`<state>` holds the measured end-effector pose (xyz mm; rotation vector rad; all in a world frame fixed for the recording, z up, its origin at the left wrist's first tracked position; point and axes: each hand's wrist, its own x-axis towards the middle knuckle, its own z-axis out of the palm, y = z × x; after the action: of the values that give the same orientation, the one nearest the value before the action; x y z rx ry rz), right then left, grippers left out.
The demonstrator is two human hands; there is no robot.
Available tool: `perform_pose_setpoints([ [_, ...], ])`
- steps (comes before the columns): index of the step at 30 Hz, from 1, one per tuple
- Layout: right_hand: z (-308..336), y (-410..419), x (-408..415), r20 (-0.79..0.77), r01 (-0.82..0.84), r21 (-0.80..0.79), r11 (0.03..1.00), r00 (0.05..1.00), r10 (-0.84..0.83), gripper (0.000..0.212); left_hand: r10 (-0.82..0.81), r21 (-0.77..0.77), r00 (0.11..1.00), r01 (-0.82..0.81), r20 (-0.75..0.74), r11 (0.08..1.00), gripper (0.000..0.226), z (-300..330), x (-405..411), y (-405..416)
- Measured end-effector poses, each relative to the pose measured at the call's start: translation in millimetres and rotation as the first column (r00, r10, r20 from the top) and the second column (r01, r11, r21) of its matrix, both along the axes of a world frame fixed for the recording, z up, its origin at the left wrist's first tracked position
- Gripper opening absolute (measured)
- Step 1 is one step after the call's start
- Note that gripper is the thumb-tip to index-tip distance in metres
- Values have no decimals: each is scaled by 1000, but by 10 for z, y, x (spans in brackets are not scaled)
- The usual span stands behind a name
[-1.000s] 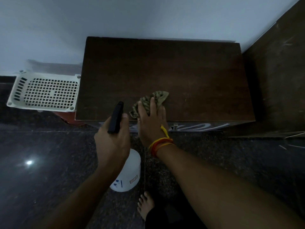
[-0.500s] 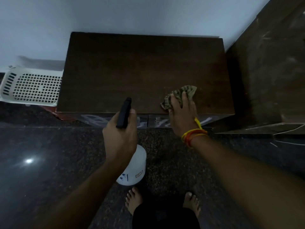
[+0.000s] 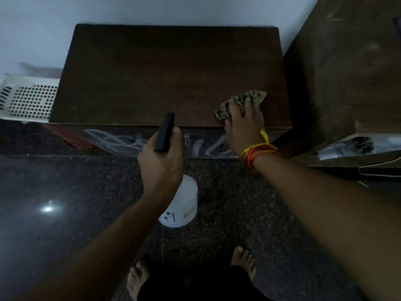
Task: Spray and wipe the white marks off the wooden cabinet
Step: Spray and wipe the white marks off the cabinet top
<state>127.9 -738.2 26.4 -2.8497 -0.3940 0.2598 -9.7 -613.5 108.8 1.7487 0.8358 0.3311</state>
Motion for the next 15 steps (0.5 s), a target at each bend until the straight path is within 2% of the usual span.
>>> perform_pose_setpoints([
  [3,-21,49,-44,46,45,17,999,998,-46,50,-7,-4,1000,7,14,1000,27,-122,-74,18],
  [8,-167,112,4,209,74,60,995,974,-85,47,-15,1,996,15,85,1000,26,-427,-165,150],
  [11,-207,131,52,322,92,54,994,941,-105,47,-1,22,990,-2,142,1000,35,-687,-203,237],
  [15,-213,165,70,407,89,103,991,905,-124,37,0,24,979,-5,202,1000,33,-1055,-219,265],
])
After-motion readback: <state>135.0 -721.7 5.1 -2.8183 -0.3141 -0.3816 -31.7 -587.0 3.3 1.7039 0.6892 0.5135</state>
